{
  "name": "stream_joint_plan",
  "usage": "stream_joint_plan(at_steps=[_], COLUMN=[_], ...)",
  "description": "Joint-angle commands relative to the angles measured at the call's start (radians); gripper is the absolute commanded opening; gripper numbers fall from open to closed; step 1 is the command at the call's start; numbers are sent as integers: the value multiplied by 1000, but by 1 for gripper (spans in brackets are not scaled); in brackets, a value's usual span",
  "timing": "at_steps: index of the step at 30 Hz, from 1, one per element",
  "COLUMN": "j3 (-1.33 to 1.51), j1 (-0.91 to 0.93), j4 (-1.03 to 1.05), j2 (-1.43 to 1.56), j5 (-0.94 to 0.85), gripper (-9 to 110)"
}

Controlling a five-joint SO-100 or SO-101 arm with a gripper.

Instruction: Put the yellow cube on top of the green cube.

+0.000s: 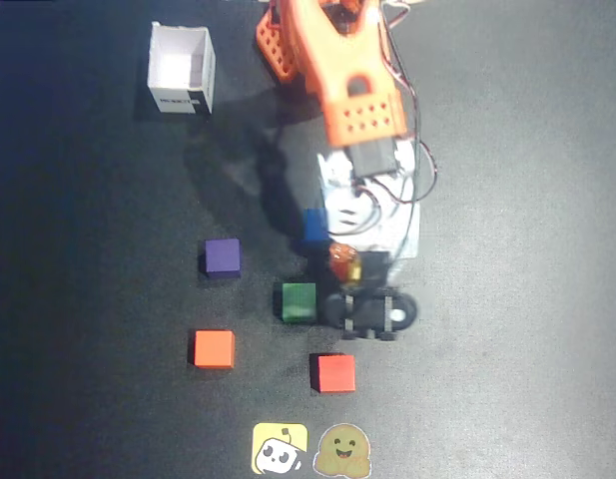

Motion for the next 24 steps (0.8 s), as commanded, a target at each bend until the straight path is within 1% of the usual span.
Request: stream_joint_plan(at_steps=[1,4,14,17,20,24], j3=[-81,-81,-77,-83,-89,-120], j1=[40,80,227,245,250,252], j4=[77,114,121,121,114,69], j2=[92,135,153,132,110,58], j5=[15,11,-129,-130,-80,-60], gripper=[6,6,6,6,6,6])
